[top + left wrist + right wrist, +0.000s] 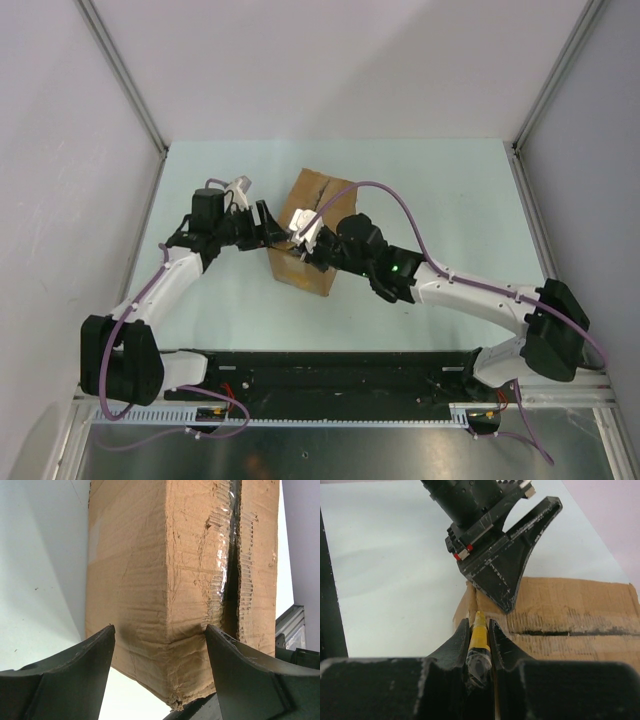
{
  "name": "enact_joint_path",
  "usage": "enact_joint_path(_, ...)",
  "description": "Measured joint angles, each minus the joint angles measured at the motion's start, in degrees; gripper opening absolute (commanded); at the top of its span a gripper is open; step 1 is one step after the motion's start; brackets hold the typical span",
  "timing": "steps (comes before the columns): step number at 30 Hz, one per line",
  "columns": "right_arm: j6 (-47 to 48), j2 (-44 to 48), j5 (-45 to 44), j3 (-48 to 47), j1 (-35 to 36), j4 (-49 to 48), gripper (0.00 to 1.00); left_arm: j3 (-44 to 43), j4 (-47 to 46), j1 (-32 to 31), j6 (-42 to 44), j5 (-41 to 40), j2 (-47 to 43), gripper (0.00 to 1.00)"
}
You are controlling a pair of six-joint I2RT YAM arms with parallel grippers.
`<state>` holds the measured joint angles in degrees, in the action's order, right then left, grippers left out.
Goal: Unpack the express box
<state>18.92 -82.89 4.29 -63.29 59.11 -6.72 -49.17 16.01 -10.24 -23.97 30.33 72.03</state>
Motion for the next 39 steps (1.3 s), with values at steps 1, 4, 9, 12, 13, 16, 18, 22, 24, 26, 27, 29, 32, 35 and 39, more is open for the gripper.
enact_joint_path(1,-0.04,0.46,-0.35,0.28,0.0,0.37,0.0,0.0,0.0,0.0,0.09,-0.09,0.04,0.77)
enact_joint_path(4,-0.24,1.77,-0.9,0.96,-0.15,1.31,0.0,-0.04,0.02,0.0,0.15,-0.13,0.31,0.77)
enact_joint_path(9,-0.48,3.5,-1.51,1.68,-0.28,2.12,0.0,-0.59,0.57,-0.02,0.55,-0.11,0.74,0.77)
enact_joint_path(12,-0.96,4.87,-1.68,2.21,-0.37,2.64,0.0,-0.96,1.01,-0.04,0.59,-0.11,0.74,0.77)
enact_joint_path(13,-1.18,5.29,-1.7,2.34,-0.44,2.75,0.0,-1.05,1.11,-0.07,0.57,-0.11,0.74,0.77)
enact_joint_path(16,-1.81,6.82,-1.77,2.54,-0.61,3.04,0.0,-1.36,1.36,-0.13,0.59,-0.04,0.74,0.78)
enact_joint_path(18,-2.47,7.63,-2.03,2.56,-0.66,3.19,0.0,-1.77,1.77,-0.11,0.85,-0.15,0.74,0.8)
enact_joint_path(22,-5.11,8.66,-4.33,2.86,-0.87,1.95,0.0,-3.58,3.32,-0.11,1.4,0.07,0.72,0.86)
enact_joint_path(24,-6.93,8.85,-6.45,2.99,-1.18,0.2,0.0,-5.27,3.85,-0.13,1.6,-0.02,0.68,0.9)
enact_joint_path(26,-8.74,9.11,-8.2,3.19,-1.9,-1.79,0.0,-7.3,4.28,-0.11,1.84,-0.33,0.55,0.9)
enact_joint_path(27,-9.94,9.29,-9.16,3.21,-2.56,-2.71,0.0,-8.59,4.31,-0.11,2.03,-0.79,0.46,0.91)
enact_joint_path(29,-12.11,9.88,-11.15,3.21,-4.66,-4.31,0.0,-11.39,4.24,-0.13,2.16,-2.49,0.24,0.91)
enact_joint_path(32,-14.99,10.78,-14.12,3.21,-8.48,-5.31,0.0,-14.73,3.8,-0.13,2.05,-5.49,0.39,0.89)
enact_joint_path(35,-17.81,11.28,-16.15,3.21,-12.46,-5.03,0.0,-18.8,3.65,-0.13,1.97,-7.69,3.28,0.88)
enact_joint_path(39,-20.17,12.26,-19.26,3.8,-15.89,-3.19,0.0,-26.95,2.08,-0.15,1.42,-8.15,14.05,0.87)
